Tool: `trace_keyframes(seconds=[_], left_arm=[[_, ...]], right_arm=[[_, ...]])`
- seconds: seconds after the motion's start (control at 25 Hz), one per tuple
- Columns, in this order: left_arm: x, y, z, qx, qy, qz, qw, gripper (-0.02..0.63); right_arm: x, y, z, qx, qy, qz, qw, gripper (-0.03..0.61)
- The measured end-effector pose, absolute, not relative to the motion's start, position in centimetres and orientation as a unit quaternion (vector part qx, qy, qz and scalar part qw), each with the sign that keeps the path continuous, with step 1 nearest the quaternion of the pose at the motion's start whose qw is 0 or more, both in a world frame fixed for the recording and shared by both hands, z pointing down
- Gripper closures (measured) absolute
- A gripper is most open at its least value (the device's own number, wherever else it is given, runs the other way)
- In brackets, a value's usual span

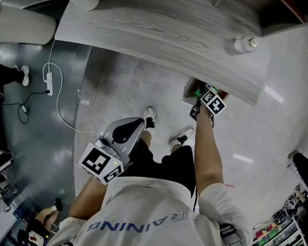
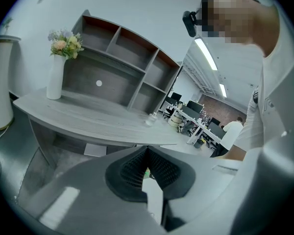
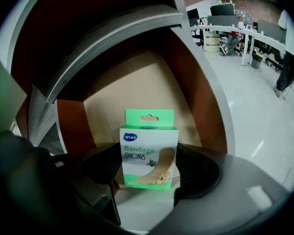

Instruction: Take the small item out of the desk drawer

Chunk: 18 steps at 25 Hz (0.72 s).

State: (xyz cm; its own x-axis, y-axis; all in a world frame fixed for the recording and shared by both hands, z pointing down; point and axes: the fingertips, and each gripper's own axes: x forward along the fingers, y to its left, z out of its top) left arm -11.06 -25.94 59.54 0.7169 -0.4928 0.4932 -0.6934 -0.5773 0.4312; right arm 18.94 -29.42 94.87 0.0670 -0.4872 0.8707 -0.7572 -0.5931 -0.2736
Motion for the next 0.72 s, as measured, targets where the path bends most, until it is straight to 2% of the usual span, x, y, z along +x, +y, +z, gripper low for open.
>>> trace_keyframes(seconds=[0.72], left_arm=[[-4.8,-24.7,55.8,0.900,-0.289,0.147,0.293,0.612]], right_arm=[[17.8,-24.6,84.6,0.692,-0.508,0.505,0.088,0.224]])
